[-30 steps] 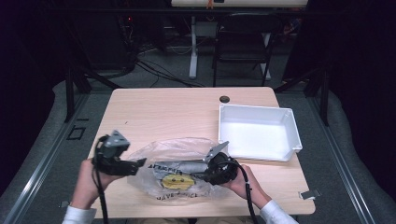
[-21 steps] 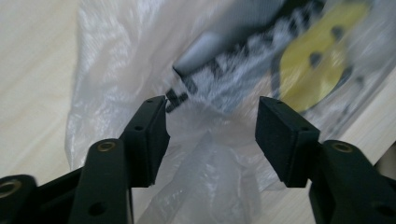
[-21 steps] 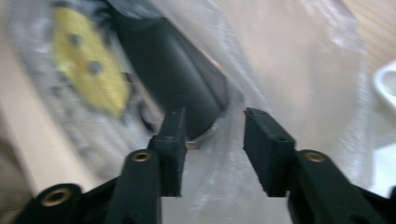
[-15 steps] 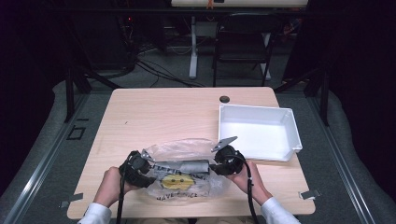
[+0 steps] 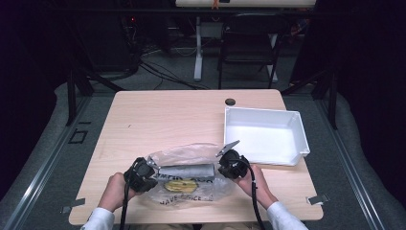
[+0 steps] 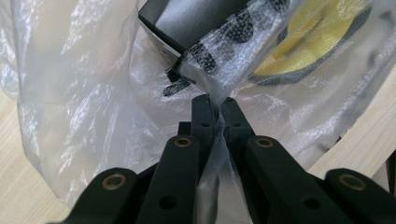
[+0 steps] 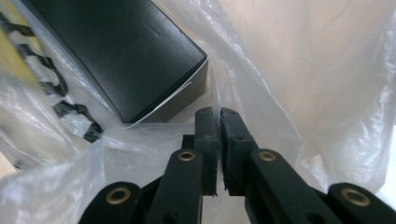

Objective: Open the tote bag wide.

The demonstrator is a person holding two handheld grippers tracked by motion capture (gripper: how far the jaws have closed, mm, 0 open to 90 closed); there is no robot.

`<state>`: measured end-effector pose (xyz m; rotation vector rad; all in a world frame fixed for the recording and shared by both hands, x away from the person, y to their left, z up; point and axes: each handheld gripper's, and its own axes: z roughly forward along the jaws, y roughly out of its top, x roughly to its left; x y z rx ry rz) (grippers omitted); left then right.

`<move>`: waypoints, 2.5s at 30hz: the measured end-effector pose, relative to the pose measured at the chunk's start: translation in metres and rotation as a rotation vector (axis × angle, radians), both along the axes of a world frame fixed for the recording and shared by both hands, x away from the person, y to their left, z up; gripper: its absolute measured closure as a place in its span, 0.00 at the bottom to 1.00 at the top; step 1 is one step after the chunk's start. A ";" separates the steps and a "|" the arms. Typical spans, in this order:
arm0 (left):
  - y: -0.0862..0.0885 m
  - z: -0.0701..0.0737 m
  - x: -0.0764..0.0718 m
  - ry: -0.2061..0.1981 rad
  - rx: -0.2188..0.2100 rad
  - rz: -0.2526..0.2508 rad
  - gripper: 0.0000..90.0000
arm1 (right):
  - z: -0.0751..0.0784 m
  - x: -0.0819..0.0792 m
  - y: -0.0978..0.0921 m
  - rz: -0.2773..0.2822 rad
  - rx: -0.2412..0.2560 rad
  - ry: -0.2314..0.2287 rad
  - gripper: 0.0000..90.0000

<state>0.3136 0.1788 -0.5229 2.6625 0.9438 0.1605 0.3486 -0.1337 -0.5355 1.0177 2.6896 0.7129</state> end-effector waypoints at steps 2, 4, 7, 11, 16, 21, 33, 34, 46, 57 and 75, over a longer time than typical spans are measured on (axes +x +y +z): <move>0.001 0.000 -0.001 0.009 -0.003 -0.006 0.98 | -0.002 0.001 0.000 0.000 -0.009 0.006 0.97; 0.002 0.000 -0.002 0.024 0.005 -0.019 0.98 | -0.004 0.002 -0.001 -0.002 -0.016 0.015 0.97; 0.003 -0.001 -0.005 0.048 0.017 -0.037 0.98 | -0.007 0.004 -0.002 -0.012 -0.021 0.019 0.97; 0.002 -0.005 -0.007 0.083 0.043 -0.062 0.98 | -0.010 0.006 -0.004 -0.017 -0.047 0.028 0.97; 0.000 -0.013 -0.007 0.126 0.098 -0.078 0.98 | -0.012 0.007 -0.003 -0.015 -0.090 0.038 0.96; 0.002 -0.017 -0.005 0.152 0.111 -0.064 0.98 | -0.015 0.008 -0.005 -0.029 -0.114 0.040 0.97; 0.005 -0.022 -0.002 0.140 0.164 -0.039 0.98 | -0.016 0.009 -0.005 -0.047 -0.179 0.025 0.97; 0.005 -0.021 -0.002 0.138 0.172 -0.034 0.98 | -0.016 0.008 -0.005 -0.054 -0.169 0.022 0.97; 0.011 0.006 -0.003 0.094 0.045 -0.009 0.61 | 0.009 -0.002 -0.009 -0.005 -0.040 0.012 0.82; 0.016 0.035 -0.002 -0.042 -0.134 0.044 0.48 | 0.037 -0.018 -0.010 0.081 0.074 -0.032 0.67; 0.010 0.007 0.054 -0.092 -0.142 0.206 0.64 | 0.000 -0.021 0.019 0.181 -0.071 0.108 0.75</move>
